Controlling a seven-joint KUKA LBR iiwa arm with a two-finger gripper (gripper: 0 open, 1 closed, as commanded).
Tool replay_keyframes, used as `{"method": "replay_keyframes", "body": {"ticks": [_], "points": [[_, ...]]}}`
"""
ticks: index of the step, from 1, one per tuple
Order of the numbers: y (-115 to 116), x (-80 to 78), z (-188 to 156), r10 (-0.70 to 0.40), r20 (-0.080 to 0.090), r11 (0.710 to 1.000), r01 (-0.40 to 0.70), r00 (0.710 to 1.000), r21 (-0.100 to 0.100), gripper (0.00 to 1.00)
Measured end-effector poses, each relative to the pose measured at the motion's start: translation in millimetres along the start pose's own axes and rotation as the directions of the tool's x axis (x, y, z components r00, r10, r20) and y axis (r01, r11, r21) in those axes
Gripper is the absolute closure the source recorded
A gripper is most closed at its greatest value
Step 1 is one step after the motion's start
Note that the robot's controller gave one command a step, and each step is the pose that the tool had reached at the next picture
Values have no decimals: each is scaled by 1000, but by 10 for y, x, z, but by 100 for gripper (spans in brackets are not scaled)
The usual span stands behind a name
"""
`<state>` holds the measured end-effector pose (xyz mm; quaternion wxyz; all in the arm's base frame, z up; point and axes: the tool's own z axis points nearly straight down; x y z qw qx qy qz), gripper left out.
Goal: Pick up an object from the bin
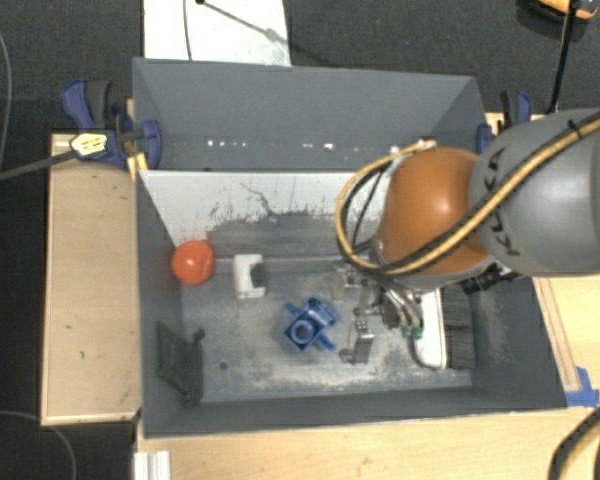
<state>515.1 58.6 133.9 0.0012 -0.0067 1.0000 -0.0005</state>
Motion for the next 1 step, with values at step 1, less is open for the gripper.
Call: {"method": "replay_keyframes", "body": {"ticks": [1], "points": [[300,-128,303,-152,4,988,152,988,-3,0]]}}
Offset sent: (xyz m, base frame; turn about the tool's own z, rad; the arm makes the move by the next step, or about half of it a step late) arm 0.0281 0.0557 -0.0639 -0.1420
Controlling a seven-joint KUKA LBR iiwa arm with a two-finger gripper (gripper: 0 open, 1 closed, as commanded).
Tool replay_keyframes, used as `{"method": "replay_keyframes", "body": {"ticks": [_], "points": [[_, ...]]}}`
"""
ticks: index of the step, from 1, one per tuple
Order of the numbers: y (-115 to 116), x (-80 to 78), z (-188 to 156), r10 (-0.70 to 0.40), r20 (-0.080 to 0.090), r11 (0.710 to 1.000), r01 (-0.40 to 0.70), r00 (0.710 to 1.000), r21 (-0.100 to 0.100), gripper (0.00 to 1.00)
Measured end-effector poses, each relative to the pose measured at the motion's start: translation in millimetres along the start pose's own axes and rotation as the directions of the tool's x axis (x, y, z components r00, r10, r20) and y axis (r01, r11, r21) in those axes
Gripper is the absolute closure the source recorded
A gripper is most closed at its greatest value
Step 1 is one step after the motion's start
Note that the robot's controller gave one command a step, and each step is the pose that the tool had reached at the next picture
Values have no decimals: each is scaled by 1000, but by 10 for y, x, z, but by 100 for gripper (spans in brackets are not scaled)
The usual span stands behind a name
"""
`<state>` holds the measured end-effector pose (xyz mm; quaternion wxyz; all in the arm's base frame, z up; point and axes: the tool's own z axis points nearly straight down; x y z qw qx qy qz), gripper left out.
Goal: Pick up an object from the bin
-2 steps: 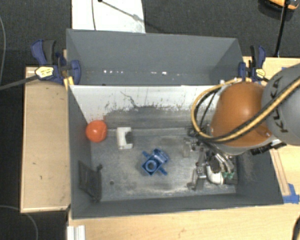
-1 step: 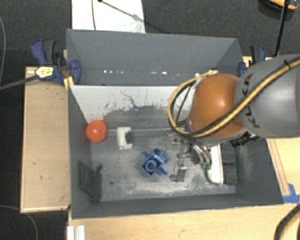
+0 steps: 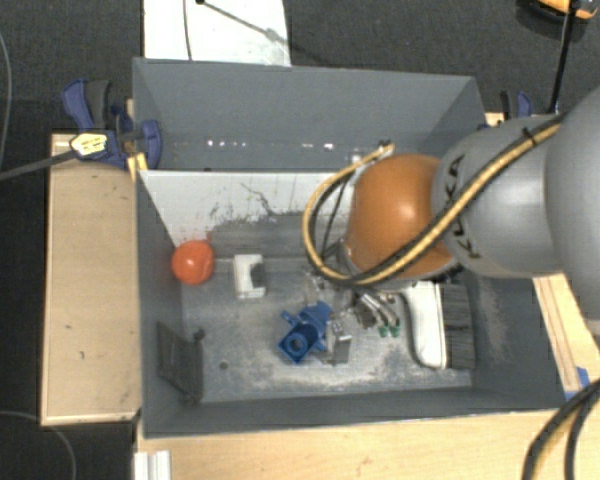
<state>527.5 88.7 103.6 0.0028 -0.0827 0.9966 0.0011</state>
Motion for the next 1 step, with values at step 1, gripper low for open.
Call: {"method": "replay_keyframes", "body": {"ticks": [1], "points": [[62,-81,174,-134,-3,991,134,991,2,0]]}}
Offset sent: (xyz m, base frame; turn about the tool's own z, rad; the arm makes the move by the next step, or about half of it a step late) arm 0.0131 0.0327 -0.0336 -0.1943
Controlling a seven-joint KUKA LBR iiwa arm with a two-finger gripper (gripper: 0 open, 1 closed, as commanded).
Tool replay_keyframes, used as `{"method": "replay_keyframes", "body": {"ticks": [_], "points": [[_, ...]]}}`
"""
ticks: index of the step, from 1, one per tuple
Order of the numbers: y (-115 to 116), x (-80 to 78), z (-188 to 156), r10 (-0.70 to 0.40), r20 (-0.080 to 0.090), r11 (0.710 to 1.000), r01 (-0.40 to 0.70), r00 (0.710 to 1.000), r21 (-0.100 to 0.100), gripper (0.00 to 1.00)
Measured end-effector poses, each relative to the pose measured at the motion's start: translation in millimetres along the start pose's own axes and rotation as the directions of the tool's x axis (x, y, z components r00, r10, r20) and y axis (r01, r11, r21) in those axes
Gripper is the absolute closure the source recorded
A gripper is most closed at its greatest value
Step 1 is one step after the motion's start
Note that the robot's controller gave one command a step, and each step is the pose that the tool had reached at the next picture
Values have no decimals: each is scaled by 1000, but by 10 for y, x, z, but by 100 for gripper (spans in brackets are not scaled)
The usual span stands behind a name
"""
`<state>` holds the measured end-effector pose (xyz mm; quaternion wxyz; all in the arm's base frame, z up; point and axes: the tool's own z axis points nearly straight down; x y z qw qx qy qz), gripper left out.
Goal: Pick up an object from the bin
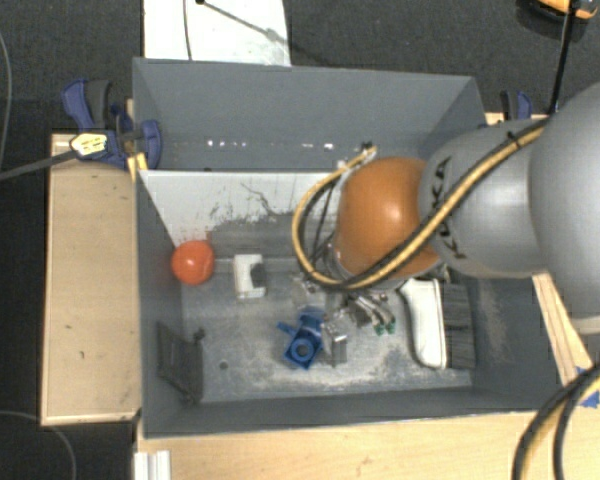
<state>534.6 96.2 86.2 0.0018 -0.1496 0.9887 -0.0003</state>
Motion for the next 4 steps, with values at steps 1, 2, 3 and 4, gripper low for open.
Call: {"method": "replay_keyframes", "body": {"ticks": [1,2,3,4], "points": [[82,-56,55,143,2,990,-143,990,0,0],[145,-75,92,-18,2,1000,18,1000,0,0],[133,-72,135,57,-2,998,-57,998,-2,100],[134,-71,136,57,-2,998,-57,998,-2,100]]}}
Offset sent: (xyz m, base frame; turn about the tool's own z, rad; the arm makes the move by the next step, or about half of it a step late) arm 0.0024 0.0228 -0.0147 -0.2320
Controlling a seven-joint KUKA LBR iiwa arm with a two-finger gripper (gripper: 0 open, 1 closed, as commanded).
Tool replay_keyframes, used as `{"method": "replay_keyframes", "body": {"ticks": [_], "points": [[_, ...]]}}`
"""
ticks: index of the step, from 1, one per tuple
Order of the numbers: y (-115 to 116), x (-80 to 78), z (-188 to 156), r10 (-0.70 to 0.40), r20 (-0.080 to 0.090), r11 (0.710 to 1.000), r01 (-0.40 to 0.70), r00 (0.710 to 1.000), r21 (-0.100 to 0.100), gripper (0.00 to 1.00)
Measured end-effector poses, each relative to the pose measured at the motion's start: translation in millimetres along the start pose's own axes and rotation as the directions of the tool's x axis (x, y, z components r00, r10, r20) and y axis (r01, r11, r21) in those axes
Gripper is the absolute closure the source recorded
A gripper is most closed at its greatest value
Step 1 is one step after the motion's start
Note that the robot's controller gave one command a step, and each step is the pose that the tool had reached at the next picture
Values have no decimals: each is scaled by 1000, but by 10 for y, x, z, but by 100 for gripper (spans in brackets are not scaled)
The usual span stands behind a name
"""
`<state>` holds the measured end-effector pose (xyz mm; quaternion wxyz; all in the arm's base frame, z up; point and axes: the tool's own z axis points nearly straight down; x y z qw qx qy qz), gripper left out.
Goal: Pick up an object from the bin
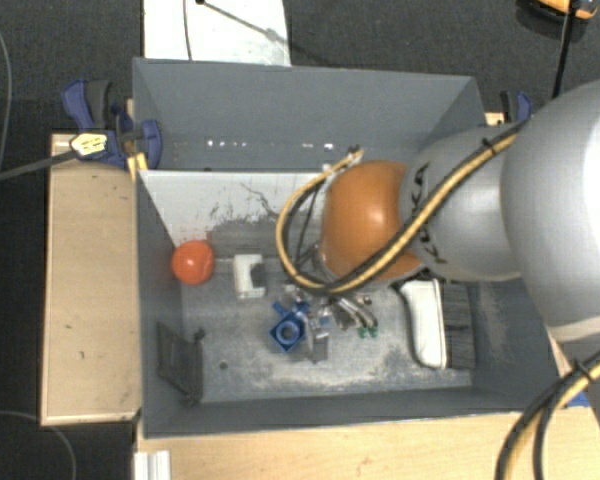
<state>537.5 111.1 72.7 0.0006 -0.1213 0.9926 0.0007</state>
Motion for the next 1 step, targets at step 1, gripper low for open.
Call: {"method": "replay_keyframes", "body": {"ticks": [1], "points": [[67,-31,5,-13,-2,1000,13,1000,2,100]]}}
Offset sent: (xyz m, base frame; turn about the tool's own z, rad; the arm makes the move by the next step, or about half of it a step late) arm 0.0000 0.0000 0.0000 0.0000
